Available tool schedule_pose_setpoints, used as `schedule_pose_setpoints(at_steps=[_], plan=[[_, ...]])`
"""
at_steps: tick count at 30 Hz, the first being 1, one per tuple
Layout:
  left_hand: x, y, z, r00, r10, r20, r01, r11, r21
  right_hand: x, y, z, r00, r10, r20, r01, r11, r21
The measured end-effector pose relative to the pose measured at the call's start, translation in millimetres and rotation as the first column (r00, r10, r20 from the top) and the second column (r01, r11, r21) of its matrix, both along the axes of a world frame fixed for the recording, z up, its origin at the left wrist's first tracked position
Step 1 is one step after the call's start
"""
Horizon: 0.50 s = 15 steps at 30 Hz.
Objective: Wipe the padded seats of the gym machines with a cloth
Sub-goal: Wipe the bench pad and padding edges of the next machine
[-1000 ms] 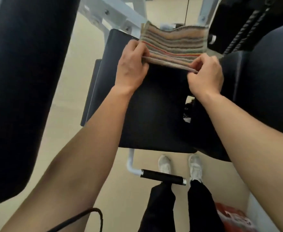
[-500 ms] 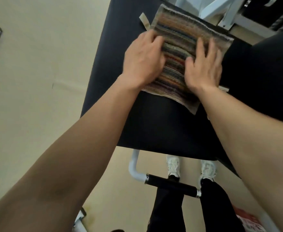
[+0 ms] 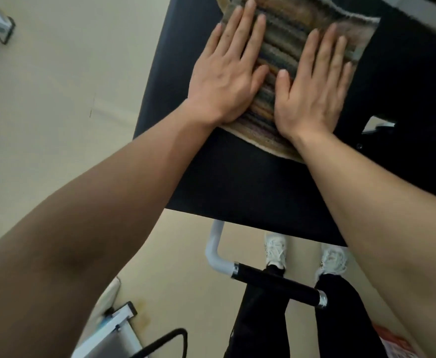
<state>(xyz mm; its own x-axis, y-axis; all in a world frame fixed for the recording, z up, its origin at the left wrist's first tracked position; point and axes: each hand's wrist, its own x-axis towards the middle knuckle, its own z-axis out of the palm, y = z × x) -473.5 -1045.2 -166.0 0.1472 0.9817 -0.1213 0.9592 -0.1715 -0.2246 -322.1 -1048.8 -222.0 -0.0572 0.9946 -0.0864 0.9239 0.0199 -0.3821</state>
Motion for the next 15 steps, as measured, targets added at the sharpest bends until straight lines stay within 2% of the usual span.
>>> schedule_pose_setpoints(at_steps=[4, 6, 9, 12, 15], plan=[[9.8, 30.1, 0.3, 0.994, 0.108, -0.007, -0.108, 0.994, 0.009, -5.4, 60.0, 4.5, 0.997, -0.076, -0.034, 0.077, 0.997, 0.022], [5.6, 17.9, 0.4, 0.990, 0.142, -0.002, -0.142, 0.990, 0.022, -13.4, 57.1, 6.1, 0.995, -0.081, -0.054, 0.083, 0.996, 0.028], [-18.0, -65.2, 11.1, 0.970, 0.242, 0.029, -0.243, 0.970, 0.028, -39.3, -24.3, 18.9, 0.993, 0.080, -0.088, -0.077, 0.996, 0.037], [-36.3, -163.7, 20.7, 0.937, 0.350, -0.026, -0.350, 0.937, -0.009, -50.6, -124.5, 23.7, 0.953, 0.290, -0.088, -0.292, 0.956, -0.014], [-39.8, -161.5, 17.0, 0.928, 0.372, -0.020, -0.372, 0.928, -0.005, -53.7, -108.9, 20.2, 0.914, 0.398, -0.081, -0.399, 0.917, -0.006]])
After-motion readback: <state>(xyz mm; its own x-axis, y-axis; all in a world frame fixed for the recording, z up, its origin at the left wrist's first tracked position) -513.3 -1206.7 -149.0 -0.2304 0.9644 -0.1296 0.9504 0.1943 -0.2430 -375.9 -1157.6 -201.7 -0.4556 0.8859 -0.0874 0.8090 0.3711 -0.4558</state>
